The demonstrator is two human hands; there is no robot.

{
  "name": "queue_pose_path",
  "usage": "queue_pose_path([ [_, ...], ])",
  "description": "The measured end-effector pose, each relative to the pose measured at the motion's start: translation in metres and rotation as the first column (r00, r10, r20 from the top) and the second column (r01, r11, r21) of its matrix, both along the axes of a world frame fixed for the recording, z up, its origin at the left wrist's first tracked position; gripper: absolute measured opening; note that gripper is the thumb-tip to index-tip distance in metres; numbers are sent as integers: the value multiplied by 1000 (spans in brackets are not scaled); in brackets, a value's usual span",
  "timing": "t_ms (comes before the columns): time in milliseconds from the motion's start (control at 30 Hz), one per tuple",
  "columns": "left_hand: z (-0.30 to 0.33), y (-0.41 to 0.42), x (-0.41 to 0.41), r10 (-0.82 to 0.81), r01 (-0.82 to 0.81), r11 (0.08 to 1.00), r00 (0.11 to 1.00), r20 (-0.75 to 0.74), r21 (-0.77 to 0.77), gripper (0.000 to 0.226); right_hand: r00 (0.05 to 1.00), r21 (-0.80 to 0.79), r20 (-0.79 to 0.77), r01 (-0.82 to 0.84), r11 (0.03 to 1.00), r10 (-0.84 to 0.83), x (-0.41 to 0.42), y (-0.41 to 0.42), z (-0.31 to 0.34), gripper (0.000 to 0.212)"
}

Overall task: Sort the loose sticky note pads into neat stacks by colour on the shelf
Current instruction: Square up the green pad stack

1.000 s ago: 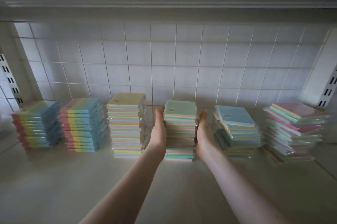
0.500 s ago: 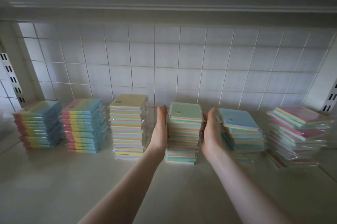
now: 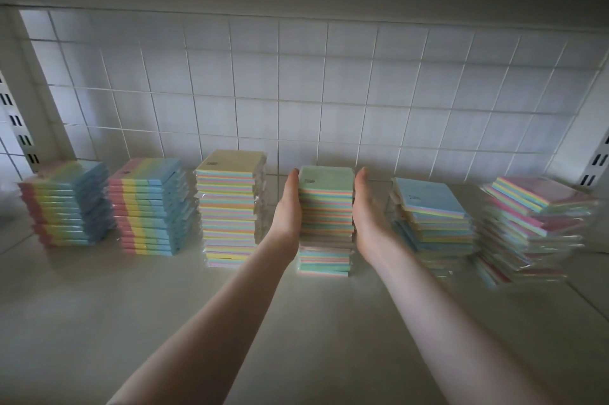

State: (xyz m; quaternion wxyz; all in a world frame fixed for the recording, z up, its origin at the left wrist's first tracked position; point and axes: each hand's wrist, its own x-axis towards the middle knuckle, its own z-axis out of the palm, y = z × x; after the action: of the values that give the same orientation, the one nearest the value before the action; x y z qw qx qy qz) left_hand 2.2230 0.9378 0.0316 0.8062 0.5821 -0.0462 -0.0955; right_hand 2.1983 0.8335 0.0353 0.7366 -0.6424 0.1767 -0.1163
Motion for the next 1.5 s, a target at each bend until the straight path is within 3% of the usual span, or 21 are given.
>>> queue_pose_path([
  [133, 0, 0, -2, -31, 33, 997, 999, 18, -70, 45, 997, 121, 43, 53, 991, -59, 0, -14, -6, 63],
  [200, -6, 1, 1, -5, 7, 993, 1000, 11, -122, 53, 992, 189, 44, 110, 976, -121, 4, -23, -21, 49],
  [367, -36, 2, 2, -32, 21, 995, 994, -103, -98, 62, 992, 250, -47, 123, 960, -115, 1, -23, -51, 61],
  [533, -49, -1, 0, -35, 26, 998, 980, -194, -49, 58, 985, 235, -149, 124, 964, -91, 10, -8, -72, 117],
  [633, -47, 0, -3, -41, 32, 998, 981, -190, -51, 56, 976, 196, -164, 176, 965, -144, 37, -25, -106, 116],
  [700, -49, 0, -2, -26, 17, 999, 982, -190, -47, 55, 968, 155, -199, 186, 970, -154, 17, -17, -86, 112],
  [800, -51, 0, -1, -17, 6, 998, 984, -177, -62, 55, 984, 42, -146, 111, 993, -104, -10, 1, -50, 71],
  [833, -50, 1, -2, -29, 18, 998, 985, -173, -64, 55, 986, 32, -129, 105, 994, -100, -10, 1, -50, 67],
  [1000, -50, 0, 0, -57, 51, 998, 986, -160, -39, 52, 955, -41, -173, 238, 971, -241, 67, -62, -162, 103],
  [1067, -50, 1, -3, -15, 16, 1000, 989, -150, 3, 54, 971, 94, -174, 179, 979, -161, 29, -28, -106, 103],
  [1167, -43, 3, -2, 93, -95, 995, 991, -93, -19, 64, 981, 198, -129, 170, 965, -146, -8, 0, -38, 69],
  [1233, -29, 3, -2, 109, -111, 992, 993, -35, -52, 74, 986, 222, -43, 169, 960, -163, -4, 1, -28, 82],
  [1300, -15, 2, -2, 113, -113, 992, 994, -6, -54, 62, 981, 224, -27, 191, 956, -190, 2, 3, -24, 103],
  [1367, -8, 0, -4, 88, -87, 995, 996, 26, -40, 42, 977, 224, -27, 211, 952, -210, 6, 4, -22, 92],
  [1500, 3, 0, -14, 55, -56, 998, 998, 15, 37, 47, 977, 198, -74, 211, 957, -200, 10, 4, -25, 96],
])
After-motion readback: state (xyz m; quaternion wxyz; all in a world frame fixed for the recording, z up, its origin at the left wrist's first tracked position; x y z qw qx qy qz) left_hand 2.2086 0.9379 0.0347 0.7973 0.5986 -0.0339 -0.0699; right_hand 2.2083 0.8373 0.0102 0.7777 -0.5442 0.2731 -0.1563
